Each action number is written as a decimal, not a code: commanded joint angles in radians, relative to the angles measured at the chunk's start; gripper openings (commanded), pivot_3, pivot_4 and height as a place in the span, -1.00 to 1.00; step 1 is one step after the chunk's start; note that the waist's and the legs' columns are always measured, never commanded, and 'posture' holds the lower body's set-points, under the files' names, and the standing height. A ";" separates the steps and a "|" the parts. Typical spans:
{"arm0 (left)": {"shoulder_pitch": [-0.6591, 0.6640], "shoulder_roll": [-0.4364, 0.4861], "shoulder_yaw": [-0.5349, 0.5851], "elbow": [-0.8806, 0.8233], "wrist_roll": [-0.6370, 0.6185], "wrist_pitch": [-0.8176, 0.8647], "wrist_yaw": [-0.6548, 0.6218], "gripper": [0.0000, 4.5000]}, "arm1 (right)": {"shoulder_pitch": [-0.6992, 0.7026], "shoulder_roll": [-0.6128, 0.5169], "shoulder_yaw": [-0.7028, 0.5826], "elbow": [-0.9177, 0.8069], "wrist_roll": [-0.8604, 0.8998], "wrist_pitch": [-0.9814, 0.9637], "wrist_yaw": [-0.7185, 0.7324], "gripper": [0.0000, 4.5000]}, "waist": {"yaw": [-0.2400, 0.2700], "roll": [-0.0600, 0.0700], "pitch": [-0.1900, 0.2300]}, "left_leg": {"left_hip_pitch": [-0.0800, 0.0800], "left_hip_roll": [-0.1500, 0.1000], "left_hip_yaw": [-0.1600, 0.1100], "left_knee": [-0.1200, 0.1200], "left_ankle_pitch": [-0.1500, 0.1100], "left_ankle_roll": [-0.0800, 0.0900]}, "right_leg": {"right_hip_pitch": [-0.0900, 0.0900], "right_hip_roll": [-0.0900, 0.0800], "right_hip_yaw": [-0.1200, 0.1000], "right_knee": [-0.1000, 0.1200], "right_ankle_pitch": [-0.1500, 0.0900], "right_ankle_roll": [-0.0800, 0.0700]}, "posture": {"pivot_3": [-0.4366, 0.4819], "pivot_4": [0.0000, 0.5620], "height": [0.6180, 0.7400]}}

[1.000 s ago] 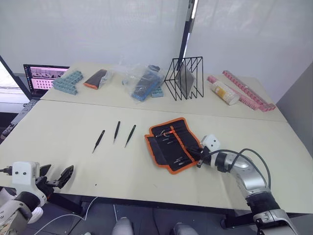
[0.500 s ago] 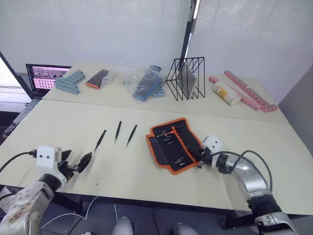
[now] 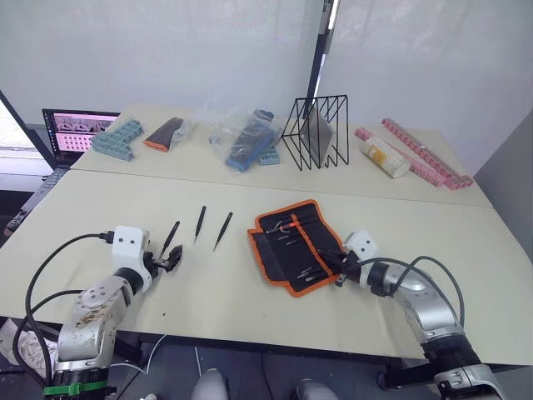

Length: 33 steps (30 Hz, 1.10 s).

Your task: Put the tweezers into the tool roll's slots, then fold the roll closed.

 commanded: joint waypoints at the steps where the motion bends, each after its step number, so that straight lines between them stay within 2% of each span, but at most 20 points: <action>1: -0.003 0.012 -0.012 -0.018 0.011 0.029 0.001 0.35 | 0.040 -0.014 0.003 0.035 -0.027 0.055 -0.008 -1.00 | 0.000 0.001 0.000 | 0.000 0.000 0.000 0.000 0.000 0.000 | 0.000 0.000 0.000 0.000 0.000 0.000 | -0.05 -0.47 0.55; 10: -0.055 0.002 -0.033 0.022 0.025 0.031 0.001 -0.98 | 0.037 -0.009 0.010 0.027 -0.034 0.067 -0.018 -1.00 | 0.003 0.003 -0.001 | 0.000 0.000 0.000 0.000 0.000 0.000 | 0.001 0.000 0.000 0.000 0.000 0.000 | -0.05 -0.47 0.55; 16: -0.105 0.006 0.010 -0.018 -0.009 -0.033 -0.018 -0.98 | 0.037 -0.012 0.005 0.026 -0.031 0.068 -0.025 -1.00 | 0.001 0.003 -0.001 | 0.000 0.000 0.000 0.000 0.000 0.000 | 0.001 0.000 0.000 0.000 0.000 0.000 | -0.05 -0.47 0.55; 21: -0.205 0.027 -0.034 -0.083 -0.068 0.000 -0.101 -0.98 | 0.050 -0.011 -0.002 0.010 -0.027 0.074 -0.039 -1.00 | 0.004 0.003 0.000 | -0.001 0.000 0.000 0.001 0.000 0.000 | 0.001 0.000 0.000 0.000 0.000 0.000 | -0.05 -0.47 0.55; 23: -0.266 0.032 -0.078 -0.098 -0.123 0.089 -0.153 -0.98 | 0.057 -0.009 -0.003 0.000 -0.026 0.077 -0.045 -1.00 | 0.004 0.003 0.000 | -0.001 0.000 0.000 0.001 0.000 0.000 | 0.001 0.000 0.000 0.000 0.000 0.001 | -0.05 -0.47 0.55; 29: -0.464 0.083 -0.311 -0.094 -0.120 0.193 -0.318 -0.98 | 0.080 -0.002 -0.009 -0.037 -0.015 0.077 -0.056 -1.00 | 0.006 0.004 0.000 | -0.001 -0.001 -0.001 0.001 0.000 0.000 | 0.001 0.000 0.000 -0.001 -0.001 0.002 | -0.05 -0.47 0.55; 33: -0.576 0.108 -0.472 -0.026 -0.053 0.193 -0.425 -0.98 | 0.096 0.008 -0.026 -0.060 -0.007 0.075 -0.074 -1.00 | 0.006 0.007 0.002 | -0.002 -0.001 -0.002 0.001 0.000 0.000 | 0.000 0.001 0.001 -0.001 -0.001 0.002 | -0.05 -0.47 0.55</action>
